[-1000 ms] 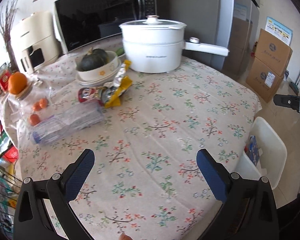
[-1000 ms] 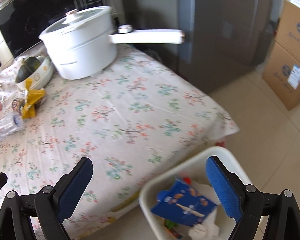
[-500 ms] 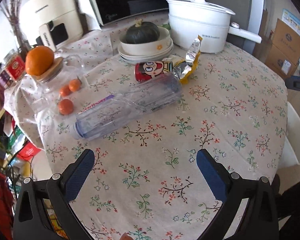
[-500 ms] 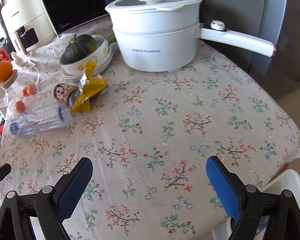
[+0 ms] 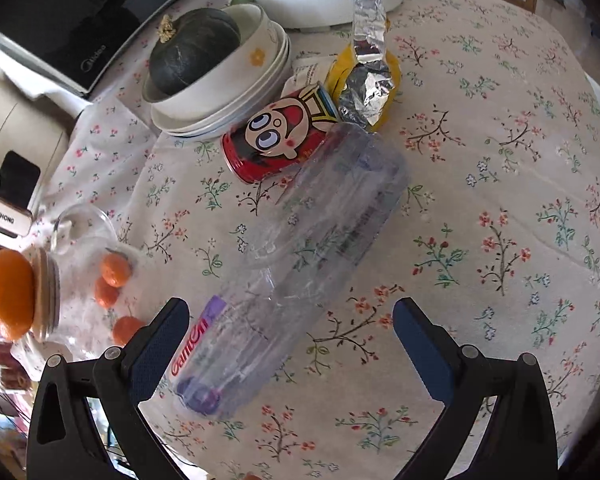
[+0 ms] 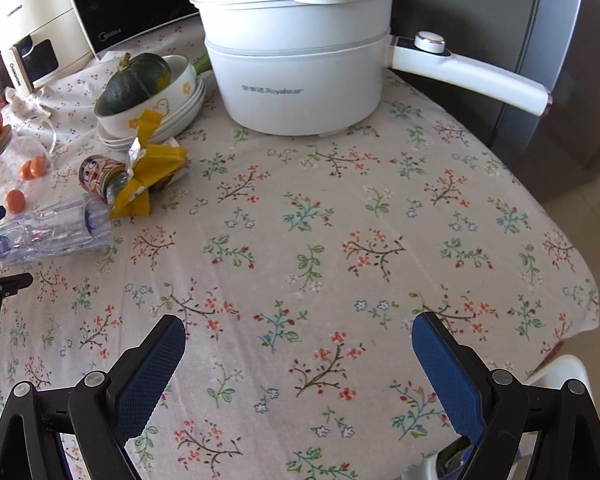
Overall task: Collect trash
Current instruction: 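Grasp the clear plastic water bottle with the left gripper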
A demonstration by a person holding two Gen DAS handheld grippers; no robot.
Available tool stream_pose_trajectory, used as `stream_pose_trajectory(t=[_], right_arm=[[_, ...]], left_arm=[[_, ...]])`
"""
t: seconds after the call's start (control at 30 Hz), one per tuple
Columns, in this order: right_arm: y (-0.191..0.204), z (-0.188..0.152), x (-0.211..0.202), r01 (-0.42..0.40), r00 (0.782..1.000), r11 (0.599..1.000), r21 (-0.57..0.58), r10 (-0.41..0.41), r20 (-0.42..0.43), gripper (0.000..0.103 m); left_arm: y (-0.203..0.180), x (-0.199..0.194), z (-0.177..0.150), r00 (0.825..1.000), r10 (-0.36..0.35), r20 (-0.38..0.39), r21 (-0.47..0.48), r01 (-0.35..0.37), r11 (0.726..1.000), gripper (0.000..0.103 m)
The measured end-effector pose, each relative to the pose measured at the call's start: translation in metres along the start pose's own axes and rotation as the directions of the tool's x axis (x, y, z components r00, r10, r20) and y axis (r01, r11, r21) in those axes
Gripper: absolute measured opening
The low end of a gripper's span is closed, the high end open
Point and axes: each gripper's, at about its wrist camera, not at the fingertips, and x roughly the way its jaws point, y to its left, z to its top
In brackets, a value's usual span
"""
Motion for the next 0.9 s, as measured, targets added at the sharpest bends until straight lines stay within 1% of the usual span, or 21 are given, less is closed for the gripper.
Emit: stream_pose_trajectory(t=[0.1, 0.2, 0.27, 0.33, 0.4, 0.47, 0.5, 0.57, 0.67, 0.7, 0.77, 0.83, 0.9], right_arm=[[-0.013, -0.001, 0.002, 0.032, 0.999, 0.999, 0.000, -0.032, -0.009, 0.095], [-0.024, -0.002, 0.006, 0.038, 0.999, 0.999, 0.015, -0.037, -0.026, 0.095], [-0.029, -0.002, 0.007, 0.040, 0.999, 0.999, 0.025, -0.039, -0.034, 0.095], [-0.033, -0.002, 0.007, 0.042, 0.999, 0.999, 0.031, -0.041, -0.034, 0.095], [-0.035, -0.002, 0.006, 0.039, 0.999, 0.999, 0.038, -0.038, -0.030, 0.095], [-0.037, -0.002, 0.003, 0.030, 0.999, 0.999, 0.045, -0.029, -0.024, 0.095], [-0.037, -0.002, 0.002, 0.028, 0.999, 0.999, 0.046, -0.027, -0.021, 0.095], [-0.039, -0.003, -0.002, 0.029, 1.000, 0.998, 0.047, -0.028, -0.013, 0.095], [-0.040, -0.005, -0.010, 0.025, 1.000, 0.999, 0.047, -0.025, 0.002, 0.095], [-0.041, -0.007, -0.013, 0.021, 1.000, 0.999, 0.049, -0.022, 0.008, 0.095], [-0.043, -0.009, -0.017, 0.019, 1.000, 0.998, 0.060, -0.019, 0.009, 0.095], [-0.046, -0.012, -0.021, 0.006, 1.000, 0.997, 0.071, -0.007, 0.009, 0.095], [-0.047, -0.015, -0.025, -0.004, 1.000, 0.997, 0.083, 0.004, 0.005, 0.095]], left_arm=[[0.002, 0.015, 0.015, 0.999, -0.002, -0.032, 0.020, 0.002, 1.000, 0.102], [0.004, 0.031, 0.024, 0.997, -0.022, -0.076, 0.017, 0.023, 1.000, 0.102], [0.004, 0.039, 0.027, 0.990, -0.083, -0.110, -0.018, 0.082, 0.996, 0.102], [0.001, 0.044, 0.027, 0.985, -0.115, -0.127, -0.054, 0.109, 0.993, 0.100], [-0.005, 0.042, 0.026, 0.983, -0.139, -0.123, -0.087, 0.129, 0.988, 0.098], [-0.011, 0.035, 0.024, 0.977, -0.186, -0.107, -0.133, 0.171, 0.976, 0.096], [-0.014, 0.031, 0.023, 0.973, -0.208, -0.101, -0.156, 0.191, 0.969, 0.091], [-0.021, 0.025, 0.018, 0.969, -0.221, -0.108, -0.216, 0.194, 0.957, 0.085], [-0.035, 0.015, 0.005, 0.955, -0.276, -0.112, -0.313, 0.229, 0.921, 0.081], [-0.041, 0.010, 0.000, 0.950, -0.296, -0.102, -0.345, 0.245, 0.906, 0.080], [-0.052, 0.002, -0.011, 0.939, -0.333, -0.088, -0.412, 0.270, 0.870, 0.078], [-0.062, -0.004, -0.023, 0.929, -0.365, -0.066, -0.482, 0.290, 0.827, 0.077], [-0.069, -0.010, -0.033, 0.929, -0.368, -0.044, -0.539, 0.289, 0.791, 0.076]])
